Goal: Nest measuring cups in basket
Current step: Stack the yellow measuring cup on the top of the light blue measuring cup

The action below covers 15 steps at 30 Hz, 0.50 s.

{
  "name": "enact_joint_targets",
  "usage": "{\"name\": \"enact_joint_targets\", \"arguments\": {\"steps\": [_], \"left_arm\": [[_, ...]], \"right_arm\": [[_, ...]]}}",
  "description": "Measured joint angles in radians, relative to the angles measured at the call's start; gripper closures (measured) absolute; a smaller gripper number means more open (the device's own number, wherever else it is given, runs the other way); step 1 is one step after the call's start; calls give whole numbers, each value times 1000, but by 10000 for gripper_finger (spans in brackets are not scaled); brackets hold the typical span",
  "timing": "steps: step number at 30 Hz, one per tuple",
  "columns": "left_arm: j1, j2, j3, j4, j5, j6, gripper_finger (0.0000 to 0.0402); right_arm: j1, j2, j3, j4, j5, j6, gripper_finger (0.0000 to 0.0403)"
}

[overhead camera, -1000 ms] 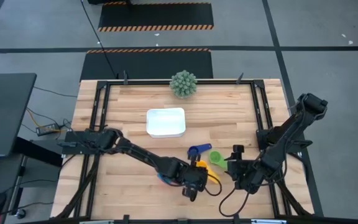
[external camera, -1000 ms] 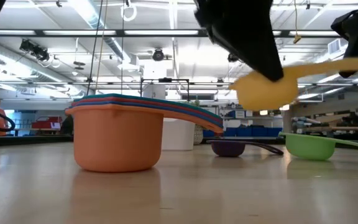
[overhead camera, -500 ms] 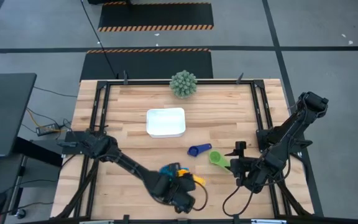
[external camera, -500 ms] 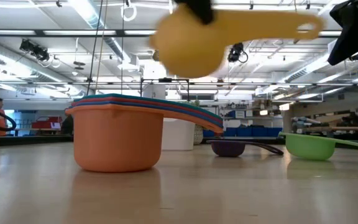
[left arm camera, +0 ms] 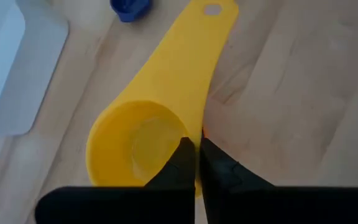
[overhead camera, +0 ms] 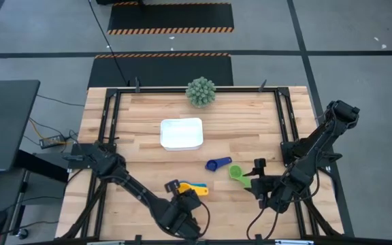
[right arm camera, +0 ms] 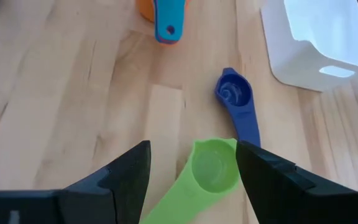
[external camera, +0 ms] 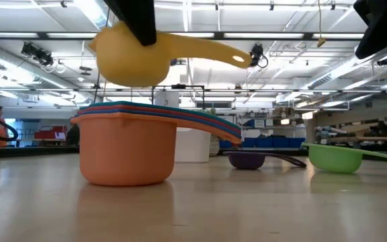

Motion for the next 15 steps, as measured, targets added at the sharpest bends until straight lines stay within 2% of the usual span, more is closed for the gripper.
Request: {"name": "enact_joint_targets", "arguments": {"steps": [4, 7, 10, 15], "left_arm": [[16, 2, -37, 42, 0, -24, 395], [33, 3, -95, 37, 53, -78, 395], [42, 3, -154, 113, 74, -75, 395], [53, 2, -163, 135, 81, -73, 390]], "right_arm": [[11, 0, 0, 9, -13, 21, 159], [28, 0, 0, 23, -16, 26, 159], [44, 0, 0, 35, -16, 26, 159], [48, 0, 0, 36, -16, 34, 159]]}}
